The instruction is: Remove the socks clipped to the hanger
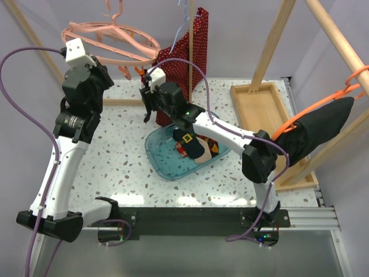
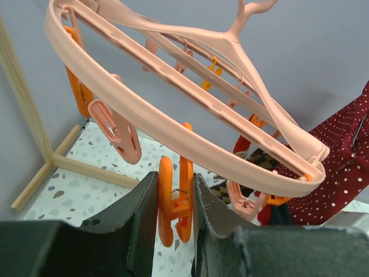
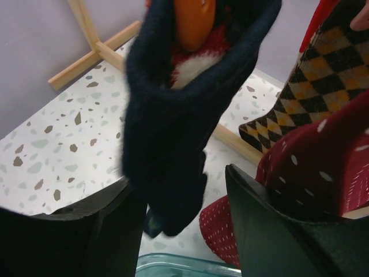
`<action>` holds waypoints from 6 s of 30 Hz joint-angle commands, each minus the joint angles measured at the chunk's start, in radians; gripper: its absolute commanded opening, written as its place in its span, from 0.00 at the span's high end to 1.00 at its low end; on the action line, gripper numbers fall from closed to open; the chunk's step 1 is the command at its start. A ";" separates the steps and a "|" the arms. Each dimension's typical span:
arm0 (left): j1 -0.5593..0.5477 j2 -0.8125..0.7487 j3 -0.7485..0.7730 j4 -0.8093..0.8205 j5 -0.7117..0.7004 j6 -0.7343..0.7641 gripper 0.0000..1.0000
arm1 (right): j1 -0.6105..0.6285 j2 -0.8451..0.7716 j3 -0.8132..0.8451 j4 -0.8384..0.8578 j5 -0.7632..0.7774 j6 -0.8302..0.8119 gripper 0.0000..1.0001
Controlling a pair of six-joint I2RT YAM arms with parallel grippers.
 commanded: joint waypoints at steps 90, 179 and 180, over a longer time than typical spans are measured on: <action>-0.179 0.109 -0.088 0.120 0.121 -0.582 0.38 | 0.033 -0.278 -0.179 0.015 -0.353 0.012 1.00; 0.035 -0.075 -0.052 0.000 -0.019 -0.087 1.00 | 0.072 0.131 0.403 -0.237 -0.071 0.020 0.06; 0.035 -0.075 -0.050 -0.001 -0.024 -0.079 1.00 | 0.072 0.148 0.413 -0.232 -0.042 0.020 0.06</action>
